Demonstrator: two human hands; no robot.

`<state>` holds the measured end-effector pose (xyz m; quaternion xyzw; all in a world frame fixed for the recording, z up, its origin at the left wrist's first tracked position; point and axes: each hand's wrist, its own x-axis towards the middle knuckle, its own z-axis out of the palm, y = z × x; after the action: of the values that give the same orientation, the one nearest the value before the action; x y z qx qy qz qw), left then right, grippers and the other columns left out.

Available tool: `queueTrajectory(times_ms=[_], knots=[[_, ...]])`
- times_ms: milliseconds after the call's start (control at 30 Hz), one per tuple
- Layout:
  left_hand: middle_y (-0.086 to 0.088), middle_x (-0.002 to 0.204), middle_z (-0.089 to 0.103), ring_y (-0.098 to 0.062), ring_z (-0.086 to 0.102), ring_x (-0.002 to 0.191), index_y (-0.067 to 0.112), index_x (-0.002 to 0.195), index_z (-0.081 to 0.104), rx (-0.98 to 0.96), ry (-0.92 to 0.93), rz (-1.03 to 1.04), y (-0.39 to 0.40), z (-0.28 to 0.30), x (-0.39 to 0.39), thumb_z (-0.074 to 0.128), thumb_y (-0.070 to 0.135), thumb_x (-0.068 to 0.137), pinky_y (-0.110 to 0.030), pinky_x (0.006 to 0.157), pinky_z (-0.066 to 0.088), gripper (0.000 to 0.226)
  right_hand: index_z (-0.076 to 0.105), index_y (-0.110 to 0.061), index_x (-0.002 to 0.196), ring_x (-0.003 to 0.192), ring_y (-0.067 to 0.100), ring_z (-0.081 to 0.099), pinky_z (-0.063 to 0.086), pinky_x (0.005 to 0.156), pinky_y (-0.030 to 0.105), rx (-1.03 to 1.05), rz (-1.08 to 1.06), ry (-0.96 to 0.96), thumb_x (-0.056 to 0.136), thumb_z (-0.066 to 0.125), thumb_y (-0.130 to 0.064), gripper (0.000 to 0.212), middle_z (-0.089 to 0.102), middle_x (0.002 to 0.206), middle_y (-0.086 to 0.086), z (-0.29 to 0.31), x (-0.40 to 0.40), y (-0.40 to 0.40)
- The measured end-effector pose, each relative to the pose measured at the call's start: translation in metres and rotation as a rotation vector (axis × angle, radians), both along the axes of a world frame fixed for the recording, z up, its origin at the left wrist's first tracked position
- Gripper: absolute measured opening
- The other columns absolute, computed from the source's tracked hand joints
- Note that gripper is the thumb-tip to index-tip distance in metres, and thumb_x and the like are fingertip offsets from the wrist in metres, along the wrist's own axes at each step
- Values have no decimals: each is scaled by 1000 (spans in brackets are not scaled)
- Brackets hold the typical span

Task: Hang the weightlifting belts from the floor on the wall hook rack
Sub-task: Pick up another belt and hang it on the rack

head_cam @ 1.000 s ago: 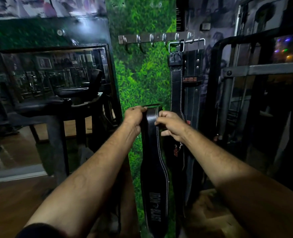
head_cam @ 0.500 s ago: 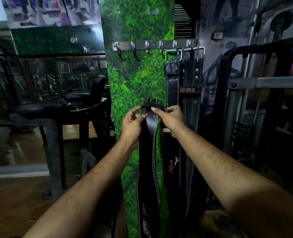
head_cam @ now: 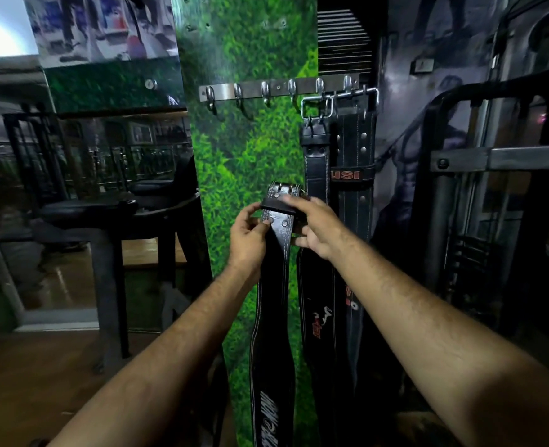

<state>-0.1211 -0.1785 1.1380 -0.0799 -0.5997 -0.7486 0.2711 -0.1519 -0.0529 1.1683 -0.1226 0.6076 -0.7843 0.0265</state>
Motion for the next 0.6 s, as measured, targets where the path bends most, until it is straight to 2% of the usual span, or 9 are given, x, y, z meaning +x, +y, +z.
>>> queueTrajectory(times_ms=[67, 200, 267, 367, 467, 533, 600], knots=[[-4, 82, 53, -12, 50, 68, 23, 114, 60, 3, 3, 39, 3, -1, -2, 54, -7, 92, -26, 62, 42, 38, 66, -13, 113, 96, 27, 71, 57, 88, 46, -103, -49, -98, 86, 75, -37, 38, 75, 108, 10, -3, 1, -4], [-9, 86, 54, -15, 51, 69, 23, 110, 61, -4, -26, 74, 3, -3, -2, 52, -8, 89, -26, 59, 43, 39, 67, -10, 95, 79, 22, 69, 59, 75, 37, -143, -56, -181, 87, 76, -32, 25, 71, 90, 11, -6, -1, -6], [-7, 85, 56, -14, 53, 68, 19, 115, 58, -8, -63, 69, 2, -4, -1, 50, -7, 88, -25, 57, 45, 38, 68, -9, 100, 79, 21, 68, 58, 76, 37, -139, -52, -182, 86, 77, -28, 26, 71, 93, 12, -6, -2, -7], [-5, 83, 59, -15, 54, 68, 15, 114, 56, 44, -98, 20, 6, -2, 1, 44, -4, 89, -26, 56, 45, 33, 62, -8, 118, 78, 24, 69, 59, 81, 45, -160, -123, -123, 88, 74, -18, 34, 71, 95, 11, -5, -4, -10], [-1, 82, 60, -12, 55, 70, 13, 111, 53, 110, -92, -8, 12, 4, 1, 44, 5, 96, -24, 59, 48, 20, 58, -13, 125, 96, 25, 69, 56, 95, 49, -101, -195, -9, 93, 68, -14, 34, 71, 105, 6, -5, -3, -14], [-1, 88, 61, -13, 57, 76, 11, 112, 52, 82, -100, 20, 15, 8, -1, 48, 17, 100, -27, 66, 49, 14, 56, -12, 131, 104, 22, 69, 58, 89, 41, -73, -221, 70, 96, 64, -10, 36, 69, 115, 3, -7, -4, -15], [-4, 93, 65, -17, 63, 82, 11, 111, 53, 54, -122, 57, 17, 13, -6, 51, 32, 100, -33, 74, 54, 24, 55, -13, 131, 97, 17, 68, 55, 73, 27, -62, -228, 136, 97, 60, -6, 35, 69, 116, 1, -8, -3, -14]])
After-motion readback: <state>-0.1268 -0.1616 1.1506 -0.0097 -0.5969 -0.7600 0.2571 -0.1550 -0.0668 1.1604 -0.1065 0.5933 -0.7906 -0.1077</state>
